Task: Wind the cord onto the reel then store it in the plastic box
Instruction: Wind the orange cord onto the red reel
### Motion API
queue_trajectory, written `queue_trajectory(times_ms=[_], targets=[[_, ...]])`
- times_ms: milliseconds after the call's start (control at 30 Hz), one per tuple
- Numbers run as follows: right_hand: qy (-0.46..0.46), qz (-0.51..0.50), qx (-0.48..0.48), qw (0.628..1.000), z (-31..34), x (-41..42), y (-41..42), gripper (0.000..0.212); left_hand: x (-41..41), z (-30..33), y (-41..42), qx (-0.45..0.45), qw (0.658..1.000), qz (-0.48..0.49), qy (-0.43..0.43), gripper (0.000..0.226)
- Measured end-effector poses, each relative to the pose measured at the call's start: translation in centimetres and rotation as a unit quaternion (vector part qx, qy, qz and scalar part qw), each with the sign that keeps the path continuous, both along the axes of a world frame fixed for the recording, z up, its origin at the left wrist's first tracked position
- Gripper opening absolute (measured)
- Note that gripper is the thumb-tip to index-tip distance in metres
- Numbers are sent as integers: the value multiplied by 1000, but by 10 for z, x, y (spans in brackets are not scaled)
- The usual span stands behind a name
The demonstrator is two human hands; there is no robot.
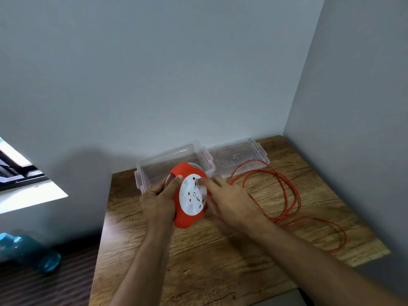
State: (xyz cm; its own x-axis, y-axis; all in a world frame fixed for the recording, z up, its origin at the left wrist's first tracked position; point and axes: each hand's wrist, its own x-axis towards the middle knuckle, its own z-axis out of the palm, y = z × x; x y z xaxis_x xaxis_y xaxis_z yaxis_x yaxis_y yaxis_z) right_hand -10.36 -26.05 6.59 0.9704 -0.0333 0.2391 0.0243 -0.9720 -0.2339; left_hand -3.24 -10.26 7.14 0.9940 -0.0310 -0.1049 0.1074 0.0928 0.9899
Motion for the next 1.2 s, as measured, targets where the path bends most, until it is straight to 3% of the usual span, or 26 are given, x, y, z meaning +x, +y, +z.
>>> queue_trajectory(times_ms=[67, 167, 367, 500, 633, 767, 833, 867, 900, 933, 967, 1000, 1033, 1067, 1100, 1133, 1200], targets=[[-10, 149, -148, 978, -6, -1, -15, 56, 0, 0, 1, -7, 1000, -4, 27, 14], [16, 227, -189, 955, -8, 4, -23, 54, 2, 0, 1, -16, 998, -10, 59, 32], [-27, 156, -173, 972, -5, 8, -17, 48, 7, 4, 4, -42, 996, -4, 84, 15], [-71, 110, -150, 980, -11, 9, -10, 50, 8, 5, 4, -62, 995, -7, 82, 27], [-33, 55, -67, 996, -8, 5, 9, 57, 6, 3, 5, -85, 993, -22, 75, 12], [24, -4, 10, 1000, -2, 8, 25, 66, 2, 1, 2, -57, 997, -38, 31, 23], [22, -60, 90, 994, -1, 11, 30, 68, 2, 0, 0, -45, 998, -40, -8, 18], [21, -100, 177, 979, -3, 10, 36, 69, 1, -1, 0, -41, 998, -44, -21, 17], [34, -146, 306, 940, -3, 8, 43, 71, -1, -2, -1, -34, 998, -49, -29, 17], [52, -193, 462, 864, -3, 10, 50, 69, -3, -3, -2, -28, 998, -53, -32, 18], [78, -233, 604, 758, -2, 14, 55, 63, -6, -3, -3, -23, 998, -52, -35, 19], [105, -264, 702, 653, 1, 17, 58, 57, -8, -4, -3, -22, 998, -49, -39, 21], [126, -283, 752, 582, 6, 18, 59, 51, -9, -5, -3, -26, 998, -44, -40, 23], [141, -285, 771, 551, 10, 17, 59, 46, -9, -6, -3, -37, 998, -35, -36, 23], [148, -272, 780, 543, 14, 14, 58, 41, -7, -7, -2, -53, 998, -25, -27, 21], [150, -248, 781, 553, 16, 11, 56, 34, -5, -7, -1, -69, 997, -14, -15, 19], [152, -214, 739, 621, 18, 4, 52, 27, -5, -6, -2, -89, 996, -9, 8, 19]])
